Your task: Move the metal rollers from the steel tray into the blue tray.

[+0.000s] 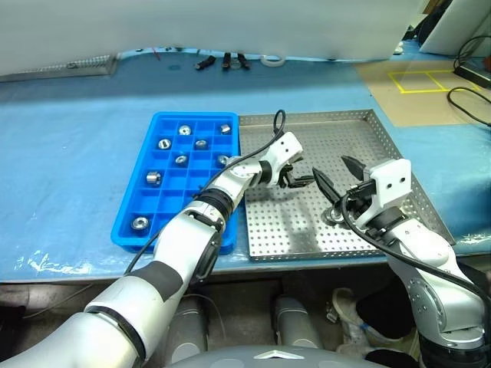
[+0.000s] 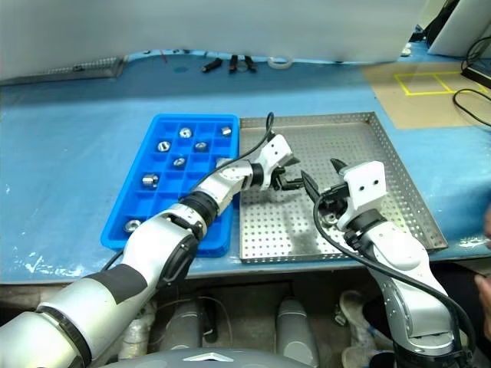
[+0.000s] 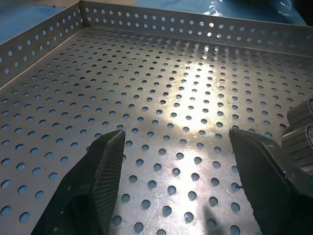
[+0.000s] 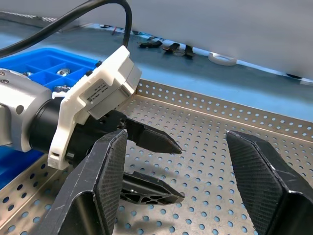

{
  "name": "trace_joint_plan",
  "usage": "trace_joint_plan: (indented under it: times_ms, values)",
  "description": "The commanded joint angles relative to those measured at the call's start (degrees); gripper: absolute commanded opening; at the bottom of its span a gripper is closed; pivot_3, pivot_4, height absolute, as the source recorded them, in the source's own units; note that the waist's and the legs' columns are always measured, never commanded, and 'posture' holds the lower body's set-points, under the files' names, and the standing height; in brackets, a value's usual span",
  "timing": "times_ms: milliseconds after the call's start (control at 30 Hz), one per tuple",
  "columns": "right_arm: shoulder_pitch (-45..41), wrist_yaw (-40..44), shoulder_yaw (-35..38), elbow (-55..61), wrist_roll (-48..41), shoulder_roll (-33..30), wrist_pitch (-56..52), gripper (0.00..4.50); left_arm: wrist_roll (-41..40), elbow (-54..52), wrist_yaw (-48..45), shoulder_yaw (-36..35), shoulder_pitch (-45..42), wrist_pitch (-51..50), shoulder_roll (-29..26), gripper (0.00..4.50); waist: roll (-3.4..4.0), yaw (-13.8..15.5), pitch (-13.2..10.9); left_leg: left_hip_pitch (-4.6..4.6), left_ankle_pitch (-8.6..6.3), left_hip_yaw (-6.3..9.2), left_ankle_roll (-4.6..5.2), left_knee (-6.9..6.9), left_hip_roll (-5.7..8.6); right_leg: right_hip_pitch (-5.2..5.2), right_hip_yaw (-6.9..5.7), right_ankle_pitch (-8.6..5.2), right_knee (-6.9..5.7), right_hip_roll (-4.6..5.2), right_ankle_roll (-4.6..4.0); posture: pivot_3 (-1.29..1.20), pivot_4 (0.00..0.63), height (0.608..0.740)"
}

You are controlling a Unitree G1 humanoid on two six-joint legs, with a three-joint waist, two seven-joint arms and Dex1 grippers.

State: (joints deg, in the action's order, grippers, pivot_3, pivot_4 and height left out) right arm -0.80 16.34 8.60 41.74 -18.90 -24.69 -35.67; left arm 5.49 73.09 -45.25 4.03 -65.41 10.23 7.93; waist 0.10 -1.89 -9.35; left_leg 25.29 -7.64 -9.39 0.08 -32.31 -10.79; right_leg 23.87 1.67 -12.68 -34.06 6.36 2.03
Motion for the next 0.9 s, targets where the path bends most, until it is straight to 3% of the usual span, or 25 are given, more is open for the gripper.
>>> trace_joint_plan:
  times_ms: [33, 500, 900]
  values:
    - [-1.6, 0.9, -0.2, 0.1, 0.2, -0.6, 1.8, 3.39, -0.8, -2.9, 0.0, -0.2, -0.2, 1.2, -0.1, 3.56, 0.00, 0.2, 0.0, 0.00, 0.00, 0.00, 0.00, 0.00, 0.00, 0.00, 0.00, 0.00, 0.00, 0.00, 0.00, -0.38, 0.150, 0.740]
    - [-5.5, 3.7, -1.9, -4.6, 0.5, -0.7, 4.1, 3.39, -1.5, -4.4, 0.0, -0.3, 0.6, 1.1, -2.2, 3.56, 0.01, 1.7, 0.0, -0.03, 0.01, -0.01, 0.01, 0.00, 0.00, -0.03, 0.00, 0.02, -0.02, 0.01, -0.03, -0.32, 0.150, 0.740]
    - [-3.7, 4.4, -0.8, -5.1, 0.8, -0.9, 5.5, 3.39, -1.3, -5.0, -1.9, 0.2, 1.5, 1.3, -3.3, 3.56, 0.01, 1.8, 0.0, -0.03, 0.01, -0.01, 0.01, -0.01, -0.01, -0.04, -0.01, 0.02, -0.03, 0.02, -0.03, -0.33, 0.150, 0.740]
